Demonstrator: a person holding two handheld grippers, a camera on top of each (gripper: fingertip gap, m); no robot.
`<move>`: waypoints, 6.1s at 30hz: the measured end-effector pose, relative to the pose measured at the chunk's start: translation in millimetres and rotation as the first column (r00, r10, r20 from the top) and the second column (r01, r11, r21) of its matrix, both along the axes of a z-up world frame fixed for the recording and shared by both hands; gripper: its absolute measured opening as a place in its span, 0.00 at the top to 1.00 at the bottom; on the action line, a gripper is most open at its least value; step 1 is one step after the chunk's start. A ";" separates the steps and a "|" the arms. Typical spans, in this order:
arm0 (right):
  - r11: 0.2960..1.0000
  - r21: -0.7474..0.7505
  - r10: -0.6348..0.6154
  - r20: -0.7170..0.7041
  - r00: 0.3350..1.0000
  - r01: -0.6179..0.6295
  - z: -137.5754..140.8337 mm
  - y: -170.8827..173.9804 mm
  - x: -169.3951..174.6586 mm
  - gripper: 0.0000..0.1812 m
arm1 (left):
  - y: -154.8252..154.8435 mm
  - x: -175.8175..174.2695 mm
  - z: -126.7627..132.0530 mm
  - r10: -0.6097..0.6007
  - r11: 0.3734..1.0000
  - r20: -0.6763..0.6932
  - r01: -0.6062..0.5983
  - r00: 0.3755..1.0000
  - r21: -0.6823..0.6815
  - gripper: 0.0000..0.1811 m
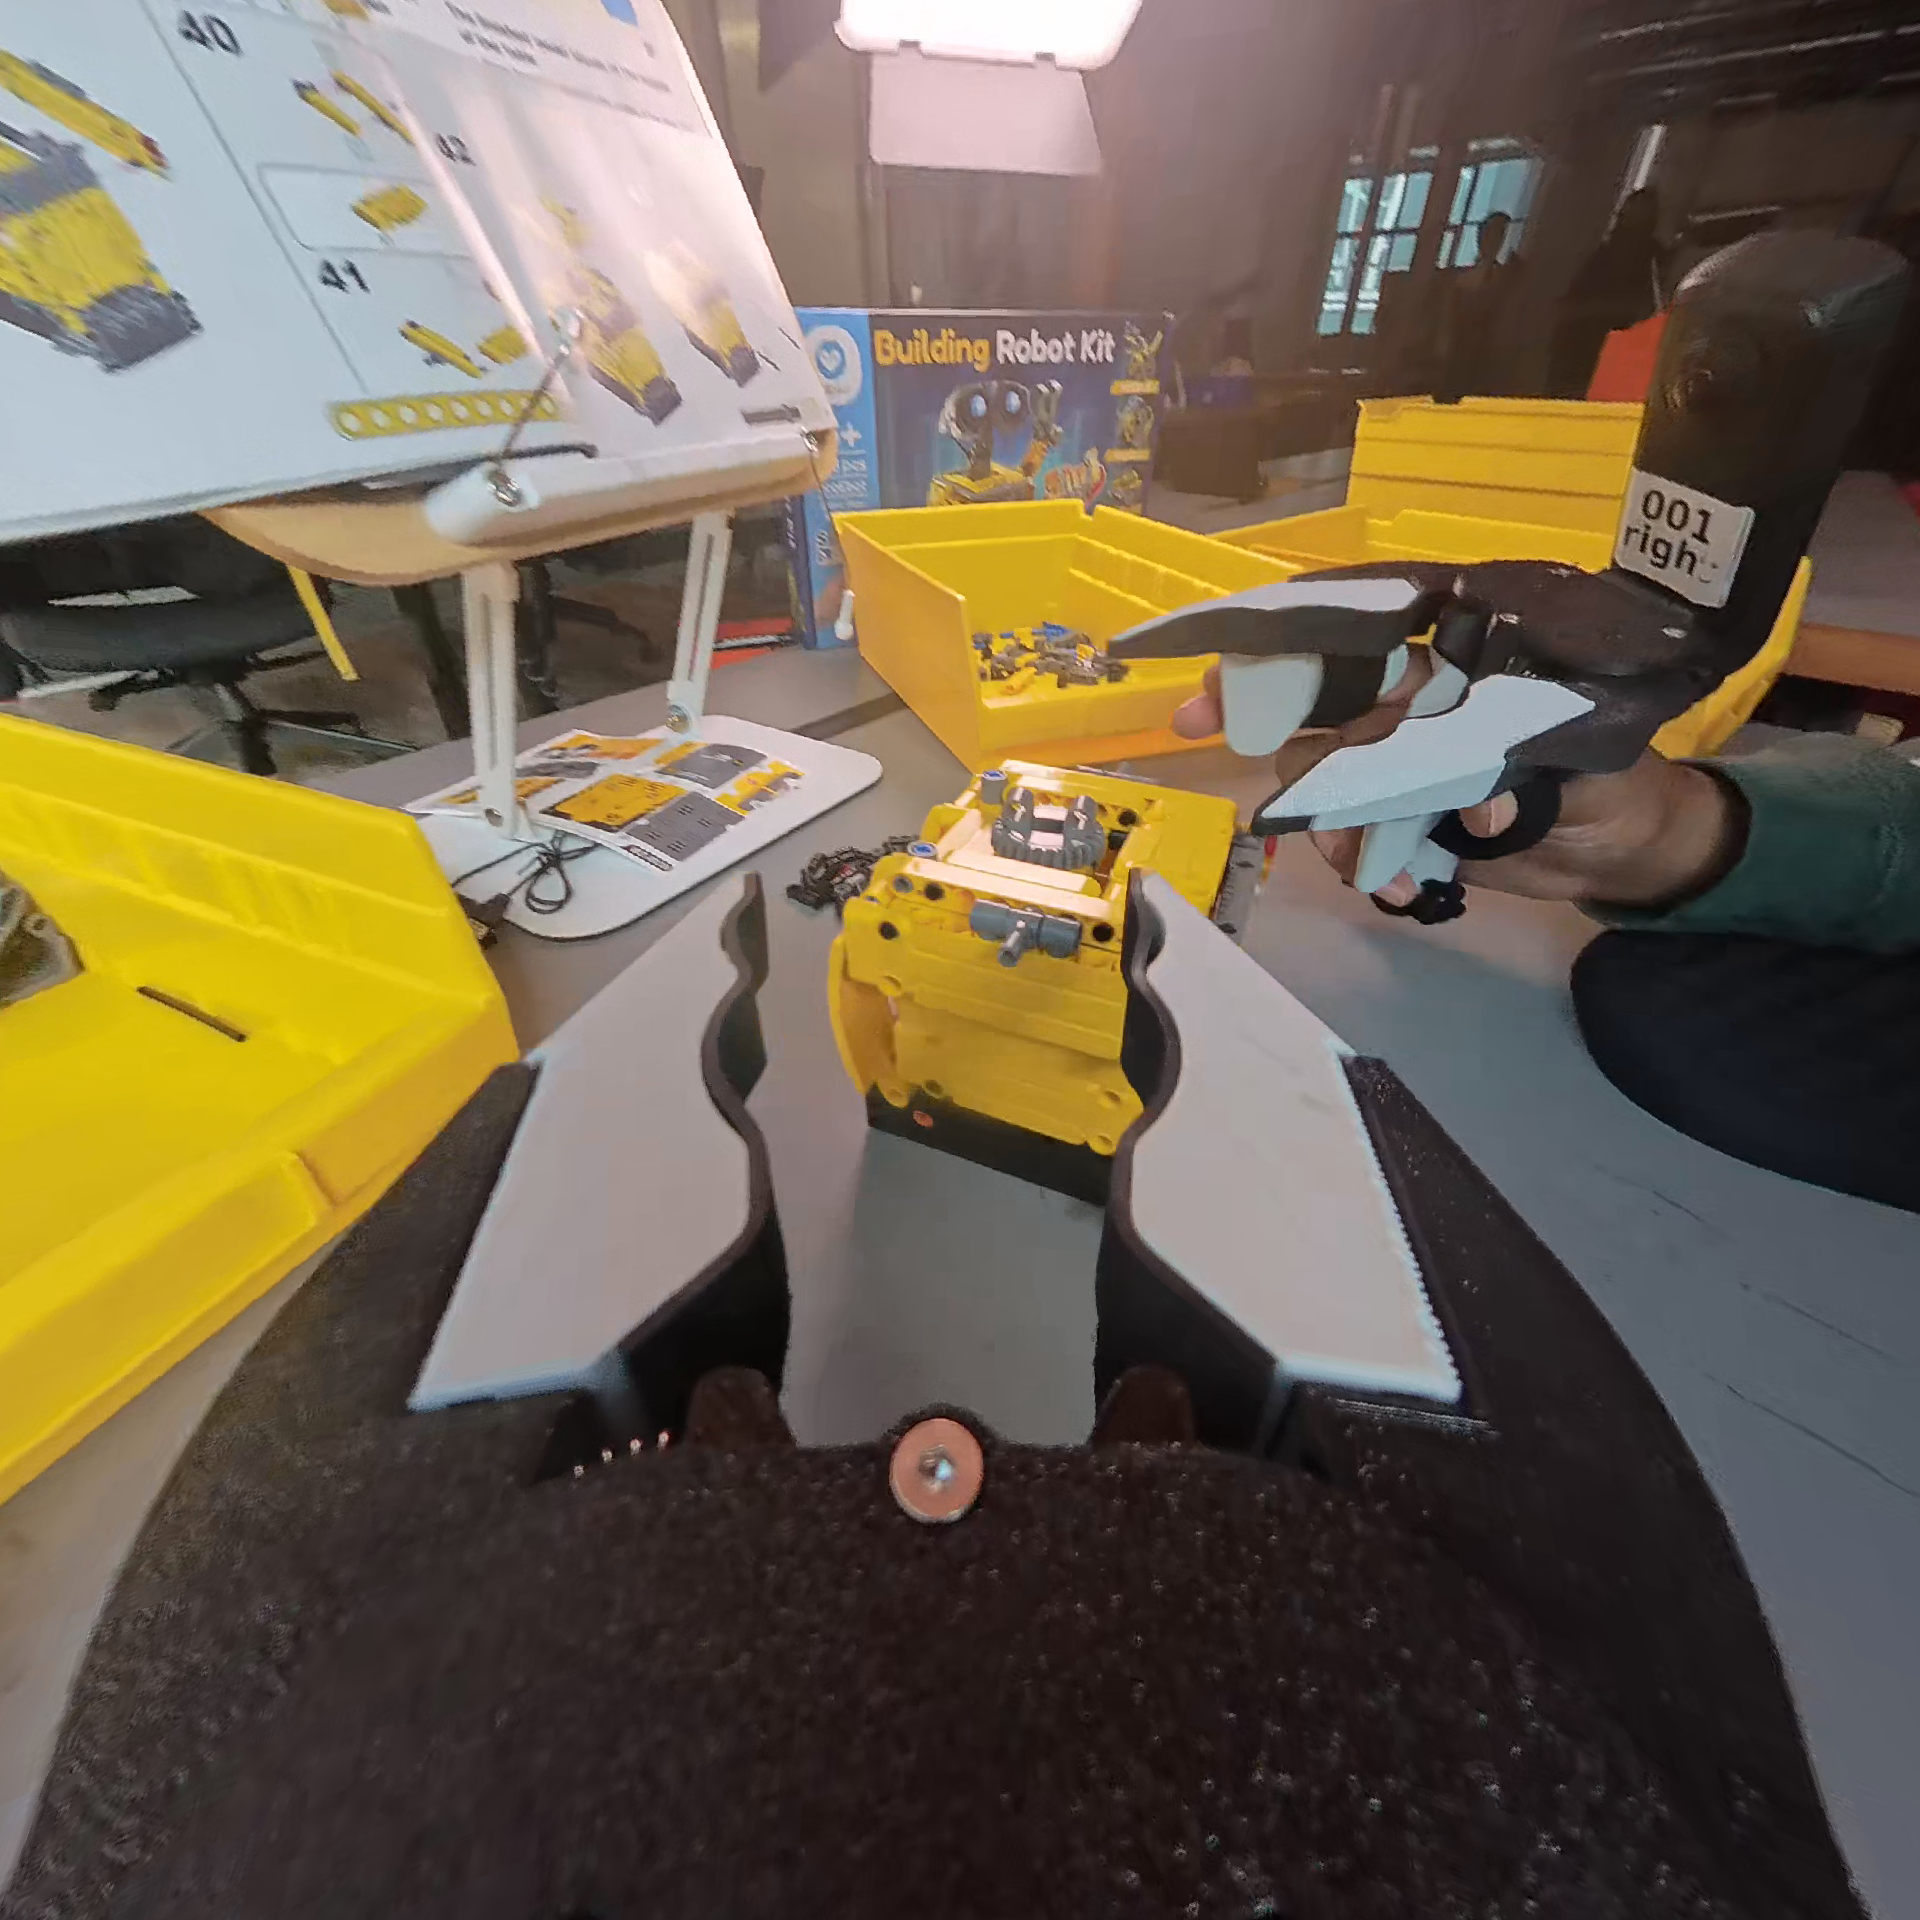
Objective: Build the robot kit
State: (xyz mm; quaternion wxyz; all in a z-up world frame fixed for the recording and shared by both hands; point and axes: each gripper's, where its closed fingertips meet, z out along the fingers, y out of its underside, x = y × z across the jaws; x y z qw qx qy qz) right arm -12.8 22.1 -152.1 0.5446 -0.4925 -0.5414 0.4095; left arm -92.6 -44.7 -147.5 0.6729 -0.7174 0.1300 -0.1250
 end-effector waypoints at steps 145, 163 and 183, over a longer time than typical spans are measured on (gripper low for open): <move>0.984 -0.047 -0.122 0.518 0.847 0.170 -86.0 128.2 16.9 0.92 | 28.7 36.9 -56.1 -0.170 0.941 -0.028 0.154 0.985 -0.301 0.36; 0.995 -0.057 -0.035 0.611 0.791 0.088 -107.6 138.5 0.7 1.00 | 1.1 5.5 -46.0 -0.109 0.965 -0.067 0.090 0.992 -0.247 0.56; 0.989 -0.092 -0.024 0.666 0.746 0.115 -112.0 138.5 -5.1 0.96 | -7.4 9.2 -35.6 -0.144 0.967 -0.062 0.127 0.988 -0.220 0.65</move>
